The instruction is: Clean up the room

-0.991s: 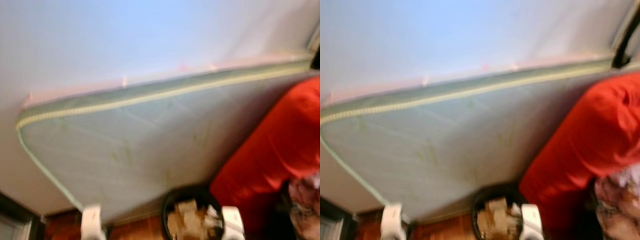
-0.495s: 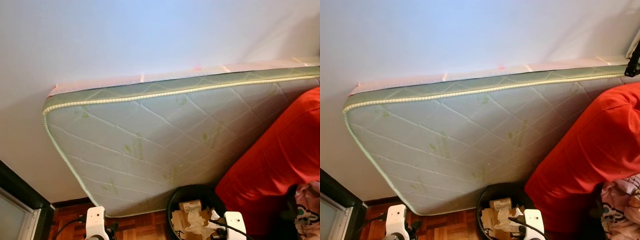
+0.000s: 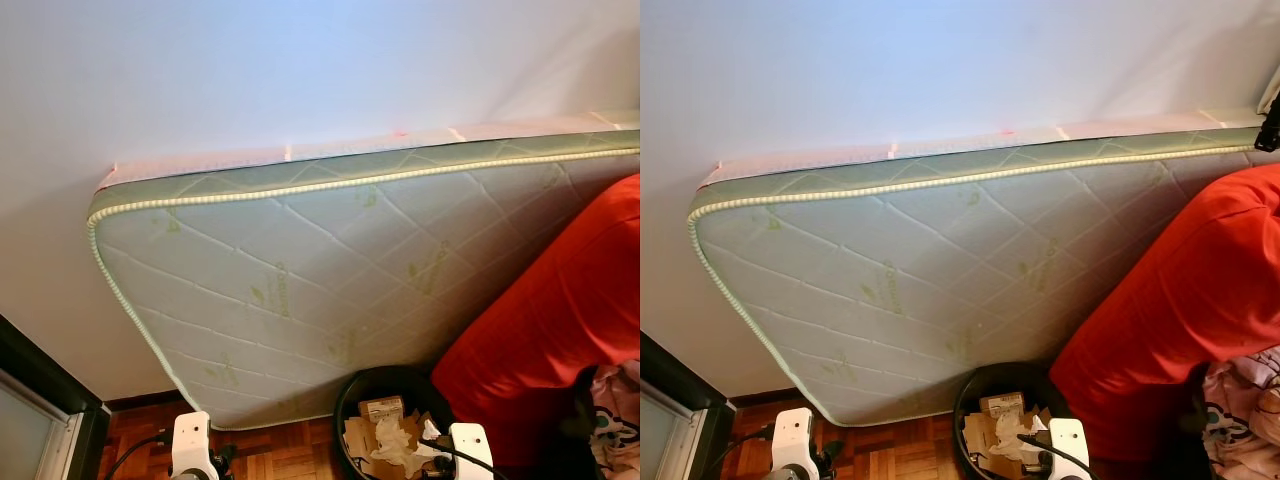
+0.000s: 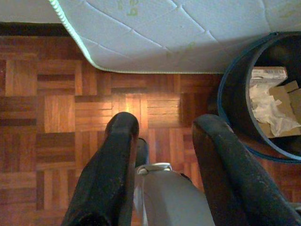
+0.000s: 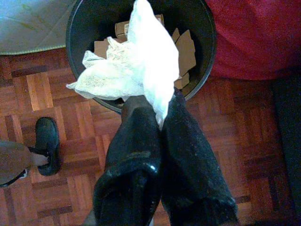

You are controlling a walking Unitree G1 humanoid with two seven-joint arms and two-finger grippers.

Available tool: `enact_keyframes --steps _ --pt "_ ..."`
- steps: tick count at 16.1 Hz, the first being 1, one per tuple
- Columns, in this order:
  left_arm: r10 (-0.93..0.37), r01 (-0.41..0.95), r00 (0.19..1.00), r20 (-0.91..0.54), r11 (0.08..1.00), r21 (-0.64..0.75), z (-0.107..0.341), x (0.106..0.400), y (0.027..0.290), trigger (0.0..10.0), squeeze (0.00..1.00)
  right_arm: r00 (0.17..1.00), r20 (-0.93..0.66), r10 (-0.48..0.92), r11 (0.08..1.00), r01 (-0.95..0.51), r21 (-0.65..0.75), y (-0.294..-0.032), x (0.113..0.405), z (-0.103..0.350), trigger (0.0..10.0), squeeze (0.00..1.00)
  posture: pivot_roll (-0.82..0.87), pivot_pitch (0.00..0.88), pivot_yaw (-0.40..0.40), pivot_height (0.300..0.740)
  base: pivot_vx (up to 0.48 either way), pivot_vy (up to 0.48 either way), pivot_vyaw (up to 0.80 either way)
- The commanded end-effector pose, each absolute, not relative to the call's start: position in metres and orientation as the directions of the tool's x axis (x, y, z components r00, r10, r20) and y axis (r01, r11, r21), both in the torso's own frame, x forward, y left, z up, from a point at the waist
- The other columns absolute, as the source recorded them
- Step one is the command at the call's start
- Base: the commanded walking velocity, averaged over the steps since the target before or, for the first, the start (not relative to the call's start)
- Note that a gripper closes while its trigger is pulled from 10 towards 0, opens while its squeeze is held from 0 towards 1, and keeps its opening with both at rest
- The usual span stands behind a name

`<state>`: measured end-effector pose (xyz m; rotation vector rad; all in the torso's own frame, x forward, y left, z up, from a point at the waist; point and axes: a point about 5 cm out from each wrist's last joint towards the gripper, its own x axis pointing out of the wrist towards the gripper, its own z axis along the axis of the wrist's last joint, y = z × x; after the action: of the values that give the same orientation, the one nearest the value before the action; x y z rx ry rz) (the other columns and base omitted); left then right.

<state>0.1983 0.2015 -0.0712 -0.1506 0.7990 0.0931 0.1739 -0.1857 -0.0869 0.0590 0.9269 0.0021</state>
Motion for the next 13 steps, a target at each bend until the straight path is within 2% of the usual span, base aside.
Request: enact_keyframes --steps 1,13 --pt "0.033 -0.145 0.694 -0.72 0.985 -0.094 -0.0707 0.1991 0.2033 10.0 0.0 0.601 -0.798 0.027 0.998 0.023 0.051 -0.1856 0.1737 -0.087 10.0 0.0 0.02 0.018 -0.01 0.74 0.0 0.0 0.0" --pt "0.038 -0.156 0.694 -0.719 0.983 -0.099 -0.0707 0.1991 0.2033 10.0 0.0 0.604 -0.796 0.029 0.998 0.021 0.052 -0.1868 0.1746 -0.0864 10.0 0.0 0.02 0.024 -0.015 0.74 0.26 0.0 0.0"
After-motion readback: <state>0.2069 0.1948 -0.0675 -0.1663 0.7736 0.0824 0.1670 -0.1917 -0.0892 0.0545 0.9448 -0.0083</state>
